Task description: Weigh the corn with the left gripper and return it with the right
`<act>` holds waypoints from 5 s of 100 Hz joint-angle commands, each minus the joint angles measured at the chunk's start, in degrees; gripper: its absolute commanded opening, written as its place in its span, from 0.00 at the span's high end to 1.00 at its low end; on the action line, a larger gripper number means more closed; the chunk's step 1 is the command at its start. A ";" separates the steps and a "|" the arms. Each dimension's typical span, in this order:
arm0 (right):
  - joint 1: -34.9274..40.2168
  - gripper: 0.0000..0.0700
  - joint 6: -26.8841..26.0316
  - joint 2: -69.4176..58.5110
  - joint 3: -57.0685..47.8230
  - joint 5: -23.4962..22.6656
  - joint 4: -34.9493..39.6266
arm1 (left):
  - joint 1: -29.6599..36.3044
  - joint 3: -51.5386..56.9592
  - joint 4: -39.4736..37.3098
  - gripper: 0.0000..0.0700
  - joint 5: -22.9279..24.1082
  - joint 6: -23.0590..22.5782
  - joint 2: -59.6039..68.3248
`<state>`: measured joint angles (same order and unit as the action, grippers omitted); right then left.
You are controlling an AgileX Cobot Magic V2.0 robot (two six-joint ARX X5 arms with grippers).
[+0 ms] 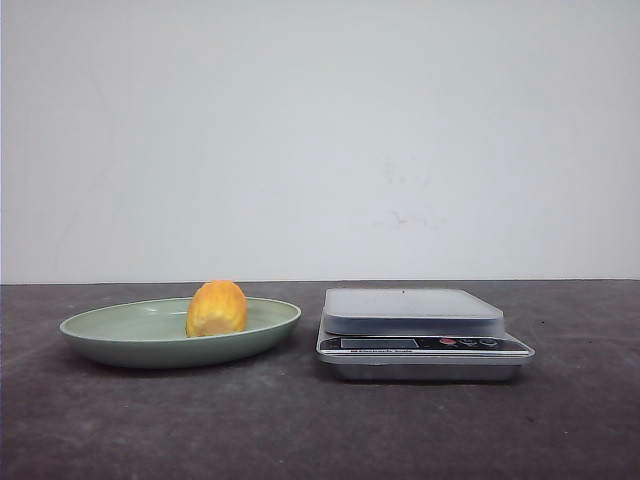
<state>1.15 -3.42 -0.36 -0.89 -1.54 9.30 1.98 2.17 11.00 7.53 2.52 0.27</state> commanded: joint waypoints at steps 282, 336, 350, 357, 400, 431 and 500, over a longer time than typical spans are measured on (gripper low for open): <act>2.91 0.38 -5.16 -29.27 -50.47 -10.45 18.03 | 27.67 68.50 18.08 0.27 -7.23 13.64 100.65; 2.91 0.38 -5.16 -29.24 -50.47 -10.40 19.30 | 28.63 68.50 17.40 0.77 -7.28 14.56 103.34; 2.91 0.38 -5.16 -29.22 -50.47 -10.40 19.52 | 28.63 68.50 17.35 0.99 -7.28 13.44 103.32; 2.91 0.38 -5.16 -29.22 -50.47 -10.40 19.56 | 28.63 68.50 18.18 0.99 -7.30 13.18 102.51; 2.91 0.38 -5.18 -29.11 -50.47 -10.45 20.46 | 35.21 78.55 25.40 0.99 -13.70 10.01 89.94; 2.91 0.38 -5.64 -29.09 -50.47 -10.49 21.27 | 41.72 88.98 24.63 0.99 -15.02 7.52 103.45; 2.91 0.38 -5.60 -29.09 -50.47 -10.47 21.42 | 41.75 94.18 23.98 0.20 -13.86 7.02 117.52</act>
<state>3.86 -9.21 -29.34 -50.33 -11.97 31.07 43.27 95.20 35.51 -6.39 10.04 116.53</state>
